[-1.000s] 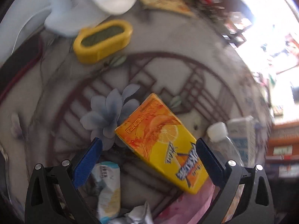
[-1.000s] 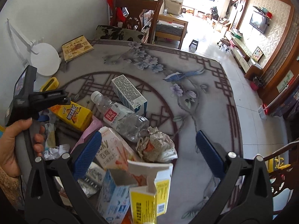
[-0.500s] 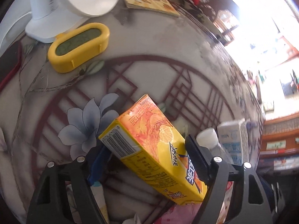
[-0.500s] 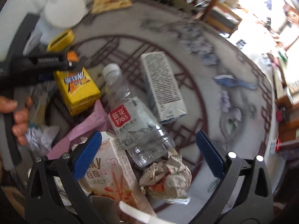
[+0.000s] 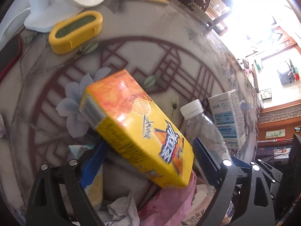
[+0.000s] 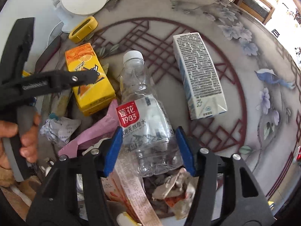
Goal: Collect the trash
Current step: 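Grasp the yellow juice box with the left tool while the right tool grasps the clear water bottle, then carry both items to the red bucket and release them inside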
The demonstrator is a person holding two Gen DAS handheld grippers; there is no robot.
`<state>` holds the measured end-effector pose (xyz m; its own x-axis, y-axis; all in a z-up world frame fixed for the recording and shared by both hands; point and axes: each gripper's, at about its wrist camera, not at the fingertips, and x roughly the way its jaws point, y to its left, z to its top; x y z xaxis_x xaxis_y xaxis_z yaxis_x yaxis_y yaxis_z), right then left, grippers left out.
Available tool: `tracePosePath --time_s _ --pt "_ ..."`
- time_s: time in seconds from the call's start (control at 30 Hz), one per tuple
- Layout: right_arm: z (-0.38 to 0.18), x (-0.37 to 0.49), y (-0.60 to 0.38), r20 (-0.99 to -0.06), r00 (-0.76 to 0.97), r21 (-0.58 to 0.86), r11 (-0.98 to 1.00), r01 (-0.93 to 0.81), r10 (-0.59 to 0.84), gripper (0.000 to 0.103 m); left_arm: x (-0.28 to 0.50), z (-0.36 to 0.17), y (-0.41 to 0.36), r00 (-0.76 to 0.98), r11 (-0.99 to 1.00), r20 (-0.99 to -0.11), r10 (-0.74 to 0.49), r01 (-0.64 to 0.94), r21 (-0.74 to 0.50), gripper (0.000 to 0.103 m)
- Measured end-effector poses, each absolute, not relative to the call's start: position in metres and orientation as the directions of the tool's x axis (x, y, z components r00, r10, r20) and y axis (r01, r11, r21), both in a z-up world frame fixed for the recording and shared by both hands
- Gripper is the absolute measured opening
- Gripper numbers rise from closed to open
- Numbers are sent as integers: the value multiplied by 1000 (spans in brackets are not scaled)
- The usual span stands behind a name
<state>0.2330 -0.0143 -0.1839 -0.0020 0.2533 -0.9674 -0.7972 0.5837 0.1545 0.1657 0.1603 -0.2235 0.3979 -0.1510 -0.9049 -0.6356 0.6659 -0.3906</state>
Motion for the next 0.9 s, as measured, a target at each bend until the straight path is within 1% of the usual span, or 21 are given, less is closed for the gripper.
tracePosePath --time_s 0.03,0.07,0.1,0.17,0.23,0.27,0.3,0.33,0.4,0.53,0.67,0.9 --pt "-186 233 -13 -971 7 139 588 -797 239 63 165 -226 162 395 664 -907 -149 -639 -387 87" --pt "-190 234 -11 -975 9 129 596 -792 223 76 167 -228 163 396 664 -907 -139 -642 -382 87" --pt "-195 236 -9 -976 15 123 611 -782 215 77 169 -229 164 402 667 -907 -127 -642 -378 85" --pt "-199 237 -7 -973 25 128 631 -765 228 67 169 -228 166 426 667 -895 -135 -628 -400 76" --pt "-196 233 -8 -966 58 124 652 -748 251 65 167 -225 169 453 668 -879 -152 -609 -429 62" --pt "-192 232 -8 -961 75 123 657 -744 265 63 166 -222 170 467 672 -871 -151 -597 -437 59" --pt "-185 230 -8 -954 97 121 662 -740 283 63 165 -219 172 480 677 -864 -150 -587 -444 52" --pt "-176 228 -9 -947 120 117 666 -736 299 62 161 -215 171 496 679 -855 -152 -576 -455 43" --pt "-155 223 -13 -928 173 107 679 -726 331 59 156 -208 170 516 691 -843 -151 -555 -464 36" --pt "-119 208 -26 -883 255 115 709 -696 394 56 144 -182 159 555 766 -822 -125 -472 -436 36" --pt "-86 187 -62 -835 308 174 751 -637 456 55 125 -157 147 590 816 -799 -116 -403 -415 36" --pt "-43 143 -111 -755 438 207 811 -547 488 55 96 -114 112 631 887 -765 -127 -273 -373 36"
